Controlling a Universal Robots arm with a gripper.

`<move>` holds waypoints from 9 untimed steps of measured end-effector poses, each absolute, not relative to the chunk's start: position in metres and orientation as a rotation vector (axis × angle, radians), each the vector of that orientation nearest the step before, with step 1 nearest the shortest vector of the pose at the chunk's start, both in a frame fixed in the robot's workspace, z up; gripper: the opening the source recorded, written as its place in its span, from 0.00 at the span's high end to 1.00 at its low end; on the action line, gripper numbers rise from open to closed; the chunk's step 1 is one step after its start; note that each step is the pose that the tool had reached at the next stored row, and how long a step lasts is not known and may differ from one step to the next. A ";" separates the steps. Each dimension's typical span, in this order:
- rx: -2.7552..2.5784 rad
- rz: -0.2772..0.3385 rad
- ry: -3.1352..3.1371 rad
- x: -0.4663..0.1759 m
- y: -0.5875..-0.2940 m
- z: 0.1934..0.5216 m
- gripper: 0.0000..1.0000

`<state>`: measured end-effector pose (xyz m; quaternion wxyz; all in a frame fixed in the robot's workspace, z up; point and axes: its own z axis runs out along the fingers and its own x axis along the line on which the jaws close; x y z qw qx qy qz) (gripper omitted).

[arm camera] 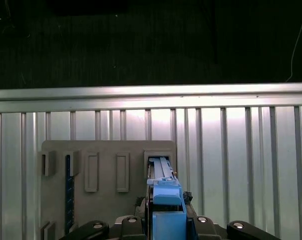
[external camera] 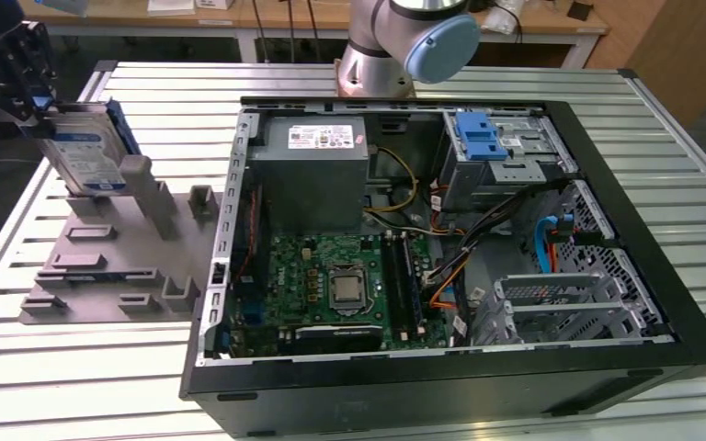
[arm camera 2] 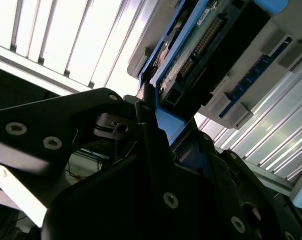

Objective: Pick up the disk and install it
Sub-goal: 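Pick up the disk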

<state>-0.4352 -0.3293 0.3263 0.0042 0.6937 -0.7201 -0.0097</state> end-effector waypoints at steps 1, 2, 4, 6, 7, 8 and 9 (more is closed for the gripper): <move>2.174 -0.030 -2.256 -0.435 -0.329 0.327 0.64; 2.174 -0.031 -2.256 -0.435 -0.329 0.328 0.64; 2.173 -0.031 -2.256 -0.435 -0.329 0.329 0.64; 2.174 -0.031 -2.256 -0.435 -0.329 0.330 0.64; 2.173 -0.031 -2.256 -0.435 -0.329 0.331 0.64; 2.174 -0.031 -2.256 -0.435 -0.329 0.331 0.64; 2.174 -0.031 -2.256 -0.435 -0.329 0.332 0.64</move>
